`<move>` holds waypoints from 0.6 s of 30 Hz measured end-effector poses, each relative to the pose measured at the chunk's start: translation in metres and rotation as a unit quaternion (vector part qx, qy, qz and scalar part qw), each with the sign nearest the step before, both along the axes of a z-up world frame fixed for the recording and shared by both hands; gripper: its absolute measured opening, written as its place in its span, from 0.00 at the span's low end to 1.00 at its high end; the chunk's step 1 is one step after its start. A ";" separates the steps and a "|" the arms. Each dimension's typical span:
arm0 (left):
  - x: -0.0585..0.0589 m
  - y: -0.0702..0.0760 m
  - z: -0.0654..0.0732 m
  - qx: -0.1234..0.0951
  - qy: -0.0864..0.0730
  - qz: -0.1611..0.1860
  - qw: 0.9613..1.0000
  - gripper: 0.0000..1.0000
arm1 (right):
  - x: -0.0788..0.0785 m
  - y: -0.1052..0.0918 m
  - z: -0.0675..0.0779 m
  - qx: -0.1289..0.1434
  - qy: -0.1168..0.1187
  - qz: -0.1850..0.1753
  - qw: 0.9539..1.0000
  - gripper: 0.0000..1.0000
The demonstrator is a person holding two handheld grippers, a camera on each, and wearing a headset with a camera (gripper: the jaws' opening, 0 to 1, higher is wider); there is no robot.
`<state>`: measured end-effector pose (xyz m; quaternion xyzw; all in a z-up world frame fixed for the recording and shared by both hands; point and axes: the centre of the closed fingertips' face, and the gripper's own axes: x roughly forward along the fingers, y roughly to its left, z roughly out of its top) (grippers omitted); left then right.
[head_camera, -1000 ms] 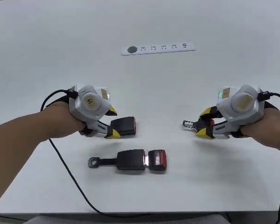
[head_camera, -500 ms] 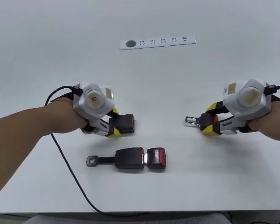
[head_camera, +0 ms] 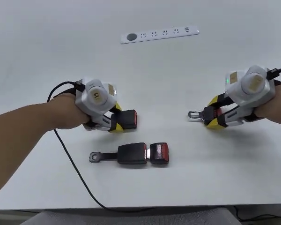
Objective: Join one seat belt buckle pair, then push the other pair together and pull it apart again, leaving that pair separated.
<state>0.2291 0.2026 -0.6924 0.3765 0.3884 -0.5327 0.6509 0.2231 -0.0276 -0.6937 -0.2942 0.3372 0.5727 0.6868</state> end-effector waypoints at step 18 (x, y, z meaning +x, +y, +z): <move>-0.002 -0.002 0.000 -0.002 0.004 0.007 1.000 0.33 | 0.002 0.050 0.001 0.015 -0.014 0.007 1.000 0.34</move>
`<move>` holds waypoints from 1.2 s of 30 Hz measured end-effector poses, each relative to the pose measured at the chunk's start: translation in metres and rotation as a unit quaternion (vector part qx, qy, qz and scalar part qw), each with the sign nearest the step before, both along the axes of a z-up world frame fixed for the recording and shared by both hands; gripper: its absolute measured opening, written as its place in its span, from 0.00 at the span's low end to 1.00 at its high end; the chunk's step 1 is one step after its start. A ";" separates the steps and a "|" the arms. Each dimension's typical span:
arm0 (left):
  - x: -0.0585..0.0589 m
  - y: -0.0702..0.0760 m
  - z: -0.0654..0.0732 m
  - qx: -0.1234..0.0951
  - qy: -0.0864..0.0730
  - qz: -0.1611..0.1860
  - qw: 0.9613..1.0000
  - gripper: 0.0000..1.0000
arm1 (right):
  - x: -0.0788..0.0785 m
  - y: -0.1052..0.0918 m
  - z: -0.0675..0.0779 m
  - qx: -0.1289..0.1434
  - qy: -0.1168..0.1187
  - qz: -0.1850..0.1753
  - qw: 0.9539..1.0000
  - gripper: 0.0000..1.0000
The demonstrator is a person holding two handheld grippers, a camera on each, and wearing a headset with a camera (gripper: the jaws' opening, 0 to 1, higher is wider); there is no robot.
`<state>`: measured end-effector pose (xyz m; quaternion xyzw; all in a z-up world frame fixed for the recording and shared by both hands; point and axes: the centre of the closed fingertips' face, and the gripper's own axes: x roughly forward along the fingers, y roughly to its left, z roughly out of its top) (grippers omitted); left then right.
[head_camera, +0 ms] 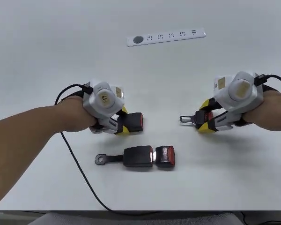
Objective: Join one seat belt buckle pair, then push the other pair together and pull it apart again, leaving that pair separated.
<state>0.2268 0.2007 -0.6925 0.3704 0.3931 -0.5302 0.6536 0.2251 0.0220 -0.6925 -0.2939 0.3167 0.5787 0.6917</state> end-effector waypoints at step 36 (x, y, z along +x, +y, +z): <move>-0.001 -0.001 -0.001 -0.001 0.003 0.001 1.000 0.33 | -0.004 0.104 0.006 0.007 -0.035 0.040 0.999 0.34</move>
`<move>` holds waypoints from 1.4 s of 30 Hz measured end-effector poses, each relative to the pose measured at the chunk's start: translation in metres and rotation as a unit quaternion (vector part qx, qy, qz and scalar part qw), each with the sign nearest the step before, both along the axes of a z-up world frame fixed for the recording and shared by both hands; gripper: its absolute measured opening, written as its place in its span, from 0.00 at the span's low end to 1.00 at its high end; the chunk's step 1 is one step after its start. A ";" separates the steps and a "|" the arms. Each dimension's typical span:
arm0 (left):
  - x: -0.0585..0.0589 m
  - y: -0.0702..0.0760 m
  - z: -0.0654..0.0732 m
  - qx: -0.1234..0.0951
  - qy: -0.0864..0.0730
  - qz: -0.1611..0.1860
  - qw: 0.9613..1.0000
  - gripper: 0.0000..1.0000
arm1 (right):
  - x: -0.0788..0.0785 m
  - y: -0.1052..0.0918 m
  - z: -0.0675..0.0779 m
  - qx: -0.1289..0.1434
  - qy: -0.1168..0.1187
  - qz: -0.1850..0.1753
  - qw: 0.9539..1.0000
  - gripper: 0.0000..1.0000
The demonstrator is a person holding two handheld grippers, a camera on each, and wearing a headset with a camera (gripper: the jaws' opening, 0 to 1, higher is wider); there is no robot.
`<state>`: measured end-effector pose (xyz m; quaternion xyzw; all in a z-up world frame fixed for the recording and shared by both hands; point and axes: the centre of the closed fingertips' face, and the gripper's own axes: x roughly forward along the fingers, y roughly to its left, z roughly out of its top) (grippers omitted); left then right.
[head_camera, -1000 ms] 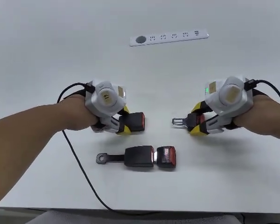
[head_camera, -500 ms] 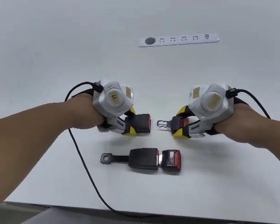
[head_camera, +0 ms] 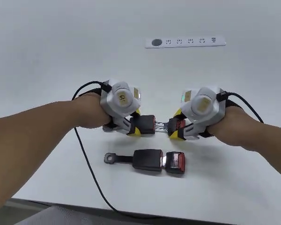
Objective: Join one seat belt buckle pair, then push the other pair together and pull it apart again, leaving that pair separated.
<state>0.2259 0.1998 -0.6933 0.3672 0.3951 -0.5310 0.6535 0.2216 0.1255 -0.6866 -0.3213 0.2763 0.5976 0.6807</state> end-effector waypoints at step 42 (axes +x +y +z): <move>0.000 -0.004 0.001 -0.008 0.010 -0.027 1.000 0.31 | 0.004 0.026 0.001 0.039 0.030 0.008 0.999 0.33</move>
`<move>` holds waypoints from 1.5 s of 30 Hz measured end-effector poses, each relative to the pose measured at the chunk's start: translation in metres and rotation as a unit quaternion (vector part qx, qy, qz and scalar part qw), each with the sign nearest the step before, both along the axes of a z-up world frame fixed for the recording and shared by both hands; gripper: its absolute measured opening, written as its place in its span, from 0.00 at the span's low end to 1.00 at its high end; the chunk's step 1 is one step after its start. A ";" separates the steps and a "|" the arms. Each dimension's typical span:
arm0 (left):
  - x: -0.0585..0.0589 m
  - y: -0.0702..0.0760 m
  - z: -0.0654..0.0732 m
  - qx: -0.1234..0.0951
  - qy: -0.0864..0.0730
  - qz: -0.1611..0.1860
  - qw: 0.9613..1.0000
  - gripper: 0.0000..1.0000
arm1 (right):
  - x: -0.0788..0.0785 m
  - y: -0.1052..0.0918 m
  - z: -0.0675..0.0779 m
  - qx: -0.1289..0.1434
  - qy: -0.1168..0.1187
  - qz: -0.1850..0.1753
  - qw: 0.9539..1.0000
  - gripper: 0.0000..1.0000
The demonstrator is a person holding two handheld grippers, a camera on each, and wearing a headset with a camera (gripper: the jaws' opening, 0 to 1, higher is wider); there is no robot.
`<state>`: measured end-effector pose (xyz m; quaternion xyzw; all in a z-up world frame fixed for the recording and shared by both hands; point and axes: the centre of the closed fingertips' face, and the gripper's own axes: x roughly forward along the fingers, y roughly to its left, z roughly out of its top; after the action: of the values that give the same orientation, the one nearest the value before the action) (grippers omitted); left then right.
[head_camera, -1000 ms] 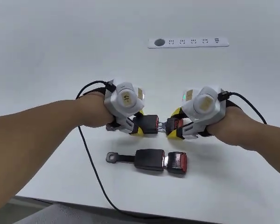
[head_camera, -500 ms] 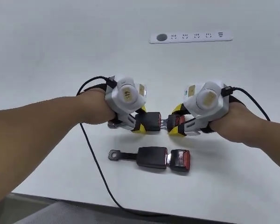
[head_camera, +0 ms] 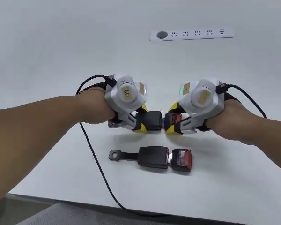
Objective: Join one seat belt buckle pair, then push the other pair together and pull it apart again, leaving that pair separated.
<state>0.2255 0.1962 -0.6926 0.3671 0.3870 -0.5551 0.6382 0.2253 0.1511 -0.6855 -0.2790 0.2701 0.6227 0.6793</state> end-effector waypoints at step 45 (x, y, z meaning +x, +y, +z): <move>0.001 0.002 0.000 -0.004 -0.007 0.008 1.000 0.33 | -0.004 -0.087 -0.002 -0.014 -0.002 -0.038 0.999 0.35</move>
<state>0.2267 0.1978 -0.6928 0.3659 0.3831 -0.5488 0.6466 0.2209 0.0639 -0.6874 -0.2788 0.2881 0.5919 0.6992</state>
